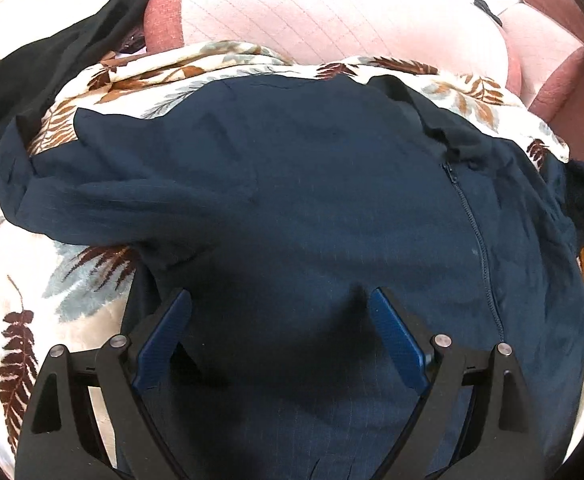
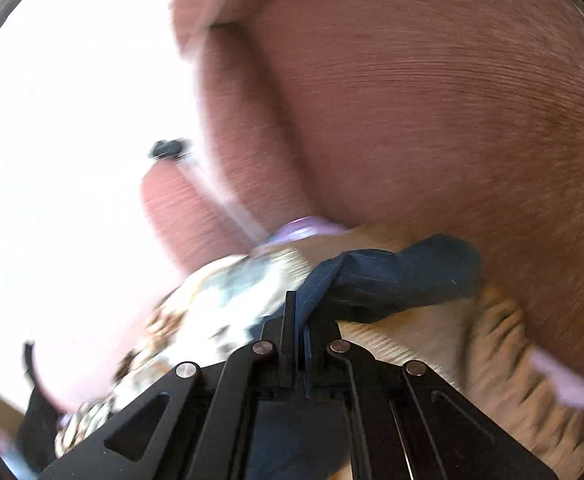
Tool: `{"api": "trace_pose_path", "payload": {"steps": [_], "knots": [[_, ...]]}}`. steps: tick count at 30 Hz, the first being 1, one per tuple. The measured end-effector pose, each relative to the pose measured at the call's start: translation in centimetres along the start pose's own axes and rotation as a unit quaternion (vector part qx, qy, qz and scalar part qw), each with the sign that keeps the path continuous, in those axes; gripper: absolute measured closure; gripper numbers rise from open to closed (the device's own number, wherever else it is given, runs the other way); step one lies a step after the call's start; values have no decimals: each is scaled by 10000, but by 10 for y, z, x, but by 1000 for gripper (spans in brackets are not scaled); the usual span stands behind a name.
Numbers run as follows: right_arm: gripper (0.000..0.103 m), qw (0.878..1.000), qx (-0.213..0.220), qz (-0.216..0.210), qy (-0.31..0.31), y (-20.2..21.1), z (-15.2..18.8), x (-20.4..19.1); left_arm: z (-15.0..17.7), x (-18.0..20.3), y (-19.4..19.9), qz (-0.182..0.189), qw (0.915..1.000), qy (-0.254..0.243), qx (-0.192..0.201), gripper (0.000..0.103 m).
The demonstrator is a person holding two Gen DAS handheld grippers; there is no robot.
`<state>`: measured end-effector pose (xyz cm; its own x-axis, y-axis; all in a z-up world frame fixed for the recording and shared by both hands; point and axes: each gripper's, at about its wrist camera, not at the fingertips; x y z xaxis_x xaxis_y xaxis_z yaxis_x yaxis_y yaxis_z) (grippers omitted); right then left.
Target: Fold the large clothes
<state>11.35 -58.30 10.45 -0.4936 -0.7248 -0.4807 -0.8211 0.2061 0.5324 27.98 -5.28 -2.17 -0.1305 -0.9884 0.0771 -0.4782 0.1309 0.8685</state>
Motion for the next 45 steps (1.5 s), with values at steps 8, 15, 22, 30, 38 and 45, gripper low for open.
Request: {"api": "trace_pose_path", "payload": {"steps": [8, 15, 22, 30, 38, 45], "knots": [[102, 9904, -506, -993, 823, 7, 68, -123, -6, -22, 2, 116, 9995, 242, -170, 11], [102, 9722, -1126, -1395, 1503, -16, 150, -211, -11, -47, 13, 301, 9982, 516, -95, 11], [96, 9518, -1712, -1911, 1680, -44, 226, -272, -14, -68, 18, 346, 9970, 690, -10, 11], [69, 9095, -3129, -2438, 1243, -63, 322, -269, -11, -76, 14, 444, 9962, 744, -62, 11], [57, 9323, -2496, -2546, 612, -5, 296, -197, -12, -34, 14, 752, 9964, 340, -189, 11], [53, 9739, -1328, -1833, -178, 20, 241, -110, -22, 72, 14, 152, 9965, -813, -81, 11]]}}
Point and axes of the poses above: each gripper's, at about its wrist camera, not at the fingertips, and y roughly against the way its jaws point, x to its right, z to its underside, and after that the axes turned 4 degrees about y, right-handed
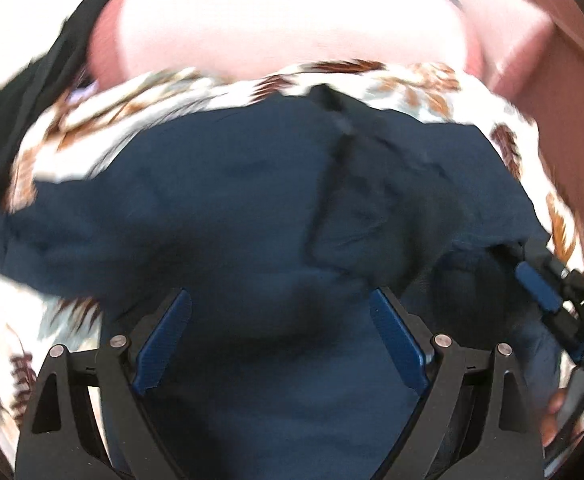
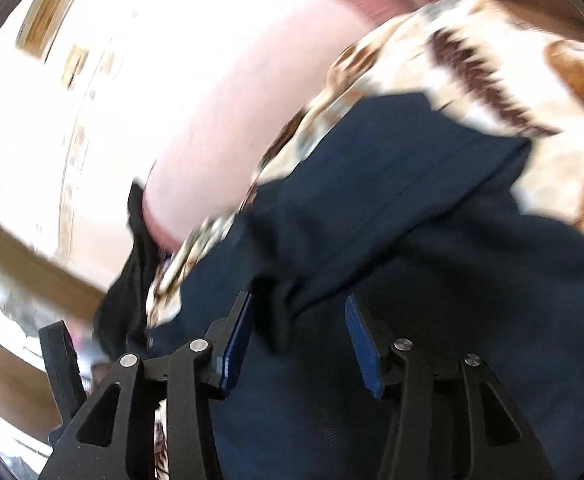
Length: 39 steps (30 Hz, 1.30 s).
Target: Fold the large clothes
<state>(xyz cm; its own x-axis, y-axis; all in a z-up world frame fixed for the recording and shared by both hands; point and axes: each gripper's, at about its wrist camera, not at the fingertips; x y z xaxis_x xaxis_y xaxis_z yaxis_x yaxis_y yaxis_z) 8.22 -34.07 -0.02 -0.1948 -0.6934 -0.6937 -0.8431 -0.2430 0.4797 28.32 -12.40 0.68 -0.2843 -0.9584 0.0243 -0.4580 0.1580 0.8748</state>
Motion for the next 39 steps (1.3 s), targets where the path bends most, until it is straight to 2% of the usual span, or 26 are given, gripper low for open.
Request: {"api": "trace_pose_path", "payload": {"steps": [2, 4, 8, 9, 10, 11, 12, 14, 17, 21, 23, 25, 26, 28, 29, 30, 32, 34, 39], "knots": [[52, 9999, 101, 31, -63, 4, -2, 12, -3, 30, -8, -322, 9991, -292, -20, 11], [51, 9996, 28, -33, -272, 3, -5, 23, -6, 56, -21, -665, 9966, -483, -88, 11], [51, 9991, -116, -80, -403, -5, -2, 27, -21, 76, -44, -1428, 9889, -404, 35, 14], [51, 9991, -128, -76, -408, -4, -1, 27, -27, 71, -46, -1471, 9887, -248, 116, 32], [52, 9991, -126, -85, -408, -3, -1, 28, -33, 63, -47, -1289, 9916, -56, 113, 47], [52, 9991, -99, -86, -402, -2, -1, 29, -38, 54, -48, -1058, 9943, 114, 25, 86], [52, 9991, -77, -77, -405, 1, -3, 29, -43, 42, -49, -838, 9959, 336, -107, 102], [51, 9989, -8, -97, -463, 6, -3, 33, -50, 13, -47, -687, 9942, 802, -204, 103], [51, 9980, 158, -118, -602, 11, -7, 37, -50, -39, -39, -680, 9881, 1367, -184, 103], [51, 9959, 590, -58, -677, 27, -17, 42, -35, -99, -41, -378, 9774, 2019, -492, 103], [50, 9943, 737, 10, -764, 32, -20, 45, -27, -98, -40, -164, 9784, 1973, -595, 103], [50, 9925, 820, 14, -906, 32, -20, 49, -22, -72, -31, -163, 9870, 1525, -490, 103], [50, 9924, 799, 18, -939, 30, -19, 50, -20, -57, -27, -194, 9906, 1287, -426, 95], [50, 9934, 678, 36, -923, 22, -17, 49, -19, -19, -21, -53, 9960, 816, -364, 55], [50, 9940, 632, 47, -895, 20, -16, 48, -20, -3, -20, -94, 9973, 639, -345, 19], [50, 9948, 577, 51, -835, 17, -15, 47, -19, 13, -17, -226, 9985, 451, -233, 13], [50, 9970, 466, 91, -609, 12, -16, 40, -20, 45, -15, -486, 9988, 13, 6, 13], [50, 9981, 422, 167, -411, 10, -17, 35, -23, 66, -21, -684, 9973, -263, -3, 13], [50, 9981, 410, 405, -225, 9, -19, 34, -39, 85, -55, -1186, 9923, -163, -315, 13]]}}
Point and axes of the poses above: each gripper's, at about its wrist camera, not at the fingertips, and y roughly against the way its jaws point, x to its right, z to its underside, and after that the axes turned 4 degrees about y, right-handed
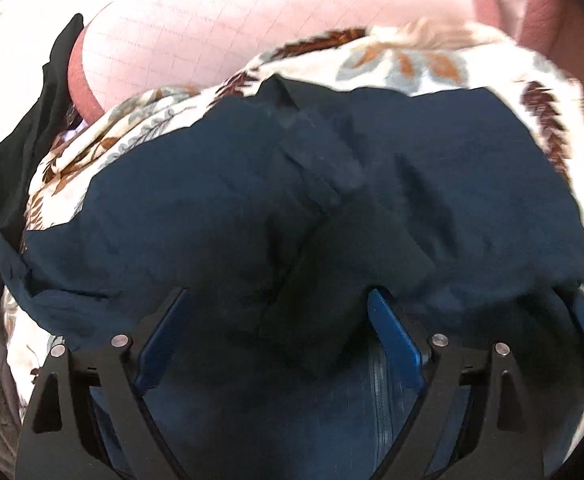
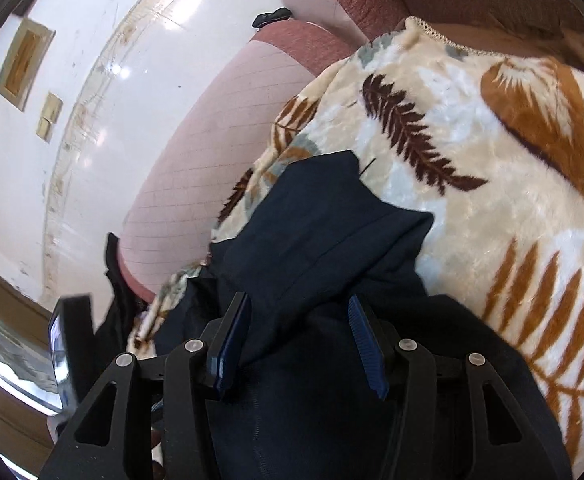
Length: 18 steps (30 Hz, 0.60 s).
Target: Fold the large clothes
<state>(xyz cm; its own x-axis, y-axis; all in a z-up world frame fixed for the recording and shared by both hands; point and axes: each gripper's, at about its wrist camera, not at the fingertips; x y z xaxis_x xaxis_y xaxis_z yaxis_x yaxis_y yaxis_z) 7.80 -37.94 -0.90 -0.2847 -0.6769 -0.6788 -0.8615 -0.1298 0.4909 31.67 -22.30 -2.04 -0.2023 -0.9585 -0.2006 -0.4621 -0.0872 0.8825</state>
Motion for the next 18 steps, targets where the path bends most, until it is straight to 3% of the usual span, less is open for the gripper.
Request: {"api": "trace_pose_path", "payload": {"steps": [2, 3, 4, 7, 9, 12, 18], "knots": [[50, 10000, -44, 9, 29, -1, 0, 1, -6, -3, -14, -80, 9996, 222, -127, 19], [50, 9999, -57, 33, 81, -1, -1, 0, -8, -13, -21, 138, 9986, 443, -259, 40], [50, 9999, -52, 60, 153, -1, -1, -2, -6, -20, -23, 411, 9968, 589, -363, 53], [50, 9994, -43, 154, 315, -2, -3, -6, -7, -44, -23, 839, 9913, 904, -469, 76], [50, 9993, -57, 157, 341, -2, -2, -8, -6, -62, -17, 891, 9905, 980, -375, 81], [50, 9988, -81, 202, 428, -4, -1, -11, -1, -92, -13, 1187, 9846, 1211, -427, 82], [50, 9971, -182, 336, 665, -8, 3, -19, 20, -135, -19, 1351, 9758, 1622, -577, 83]]}}
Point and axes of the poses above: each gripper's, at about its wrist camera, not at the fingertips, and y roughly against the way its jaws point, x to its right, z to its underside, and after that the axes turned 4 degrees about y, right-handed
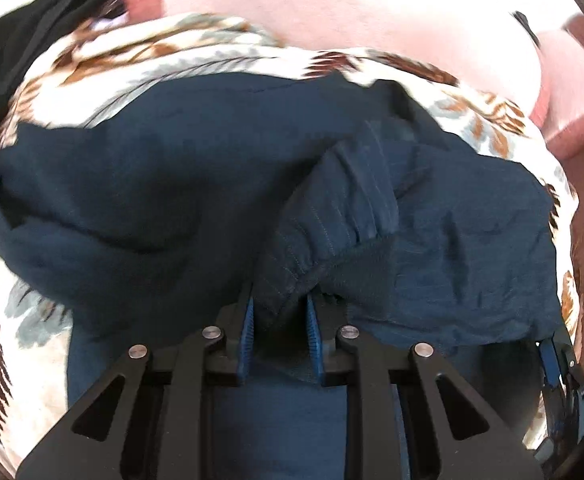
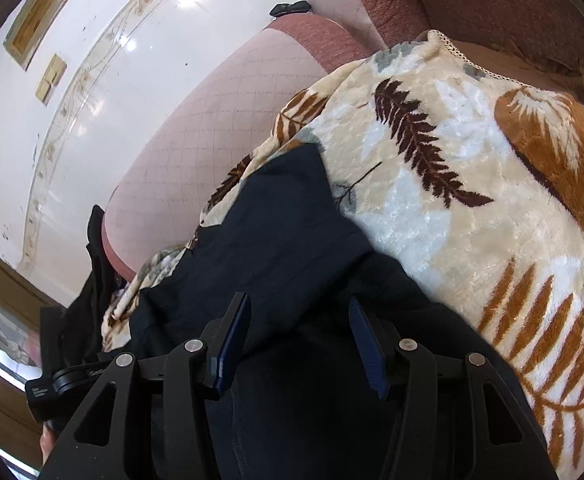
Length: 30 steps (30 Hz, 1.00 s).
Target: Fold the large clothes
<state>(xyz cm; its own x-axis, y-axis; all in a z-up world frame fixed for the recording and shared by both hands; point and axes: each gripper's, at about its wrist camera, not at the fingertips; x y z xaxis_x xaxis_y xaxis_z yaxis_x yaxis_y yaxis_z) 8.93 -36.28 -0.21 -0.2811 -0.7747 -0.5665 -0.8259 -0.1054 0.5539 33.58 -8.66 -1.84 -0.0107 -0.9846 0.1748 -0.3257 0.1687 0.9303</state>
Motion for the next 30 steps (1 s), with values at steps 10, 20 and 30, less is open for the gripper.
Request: {"api": "trace_pose_path", "payload": {"steps": [10, 20, 30], "knots": [[48, 9977, 473, 464, 165, 16, -14, 2, 7, -34, -5, 543, 9981, 162, -234, 83], [41, 9953, -945, -86, -175, -80, -52, 26, 2, -44, 0, 907, 9950, 292, -308, 83], [95, 9873, -1160, 695, 835, -57, -25, 27, 0, -67, -16, 1252, 9884, 559, -657, 78]]}}
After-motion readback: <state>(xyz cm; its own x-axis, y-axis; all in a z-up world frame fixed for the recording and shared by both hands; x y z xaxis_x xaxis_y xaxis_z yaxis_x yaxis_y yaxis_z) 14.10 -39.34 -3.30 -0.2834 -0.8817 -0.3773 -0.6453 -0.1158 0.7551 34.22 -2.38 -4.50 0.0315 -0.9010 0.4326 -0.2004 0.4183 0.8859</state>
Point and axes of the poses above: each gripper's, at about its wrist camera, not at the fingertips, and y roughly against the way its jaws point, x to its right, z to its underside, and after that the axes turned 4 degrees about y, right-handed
